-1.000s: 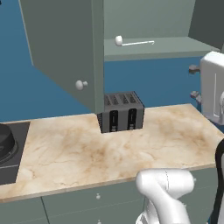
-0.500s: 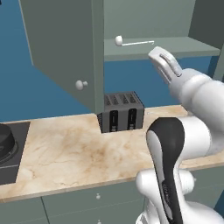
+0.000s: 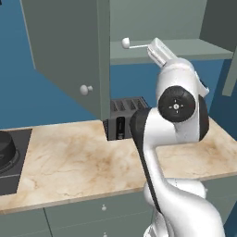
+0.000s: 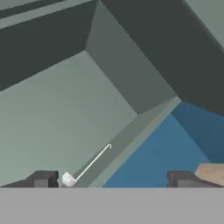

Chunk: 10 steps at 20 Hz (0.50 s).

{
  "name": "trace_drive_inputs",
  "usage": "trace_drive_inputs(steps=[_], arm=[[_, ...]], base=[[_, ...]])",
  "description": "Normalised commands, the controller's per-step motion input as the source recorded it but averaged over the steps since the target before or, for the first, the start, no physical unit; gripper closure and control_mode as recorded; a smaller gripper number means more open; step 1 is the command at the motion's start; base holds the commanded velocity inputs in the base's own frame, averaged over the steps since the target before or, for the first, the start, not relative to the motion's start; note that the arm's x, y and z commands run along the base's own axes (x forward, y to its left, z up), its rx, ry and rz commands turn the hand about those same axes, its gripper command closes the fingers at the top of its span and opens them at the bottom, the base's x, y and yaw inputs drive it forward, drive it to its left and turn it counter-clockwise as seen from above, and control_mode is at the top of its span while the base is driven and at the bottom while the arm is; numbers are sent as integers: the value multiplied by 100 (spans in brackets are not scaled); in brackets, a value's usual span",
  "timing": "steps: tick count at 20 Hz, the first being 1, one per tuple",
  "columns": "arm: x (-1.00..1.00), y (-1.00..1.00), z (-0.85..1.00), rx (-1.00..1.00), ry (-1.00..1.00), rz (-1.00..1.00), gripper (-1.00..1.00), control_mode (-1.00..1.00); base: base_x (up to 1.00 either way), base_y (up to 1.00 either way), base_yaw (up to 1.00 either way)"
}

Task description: Open the cabinet and move the ladle to the pot. Then close the cabinet.

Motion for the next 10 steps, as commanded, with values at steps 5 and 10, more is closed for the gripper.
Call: trace_drive_inputs(steps=[5,10], arm=[[43,-45,11,-9,0,-40,-100,-100],[26,-58,12,-3,3,-34,-100,-100]], base=[[0,0,0],[0,0,0]])
